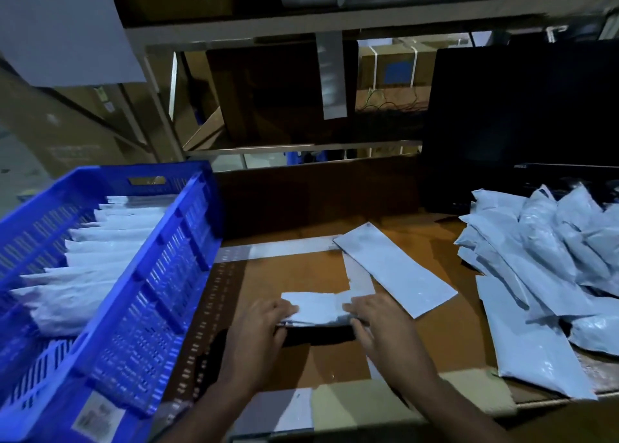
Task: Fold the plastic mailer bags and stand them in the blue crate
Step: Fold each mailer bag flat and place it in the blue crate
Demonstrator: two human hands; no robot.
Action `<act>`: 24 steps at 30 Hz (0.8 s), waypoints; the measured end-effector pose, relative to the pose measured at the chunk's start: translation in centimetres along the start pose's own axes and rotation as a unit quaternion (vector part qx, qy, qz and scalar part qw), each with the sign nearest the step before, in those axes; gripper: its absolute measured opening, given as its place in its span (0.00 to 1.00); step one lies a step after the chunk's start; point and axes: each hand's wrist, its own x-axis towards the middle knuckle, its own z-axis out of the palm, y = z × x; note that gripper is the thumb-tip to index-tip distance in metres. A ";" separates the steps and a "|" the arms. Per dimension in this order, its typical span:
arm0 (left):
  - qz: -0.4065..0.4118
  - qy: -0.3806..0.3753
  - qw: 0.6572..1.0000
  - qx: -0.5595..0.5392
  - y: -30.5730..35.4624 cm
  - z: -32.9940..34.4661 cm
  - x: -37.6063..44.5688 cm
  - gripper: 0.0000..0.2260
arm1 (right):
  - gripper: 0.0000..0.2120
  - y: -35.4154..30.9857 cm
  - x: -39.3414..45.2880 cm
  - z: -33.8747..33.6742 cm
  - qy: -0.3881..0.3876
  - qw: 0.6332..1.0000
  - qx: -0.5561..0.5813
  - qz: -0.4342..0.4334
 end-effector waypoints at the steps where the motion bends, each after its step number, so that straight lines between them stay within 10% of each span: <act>1: 0.008 -0.026 1.000 -0.003 -0.2 0.0 -1.1 0.24 | 0.14 -0.1 -1.0 0.3 -0.026 1.000 -0.014 0.001; 9: 0.005 -0.035 0.998 -0.044 1.3 -2.1 -2.1 0.18 | 0.19 -2.1 -1.1 -0.3 -0.051 0.998 0.004 0.048; 16: 0.036 -0.201 0.974 0.097 1.8 3.1 0.1 0.35 | 0.34 -2.8 -0.1 5.2 -0.143 0.982 -0.122 0.031; 24: 0.025 -0.196 0.977 0.084 1.3 4.0 -0.7 0.40 | 0.28 -2.2 -1.1 5.7 -0.127 0.978 -0.163 0.025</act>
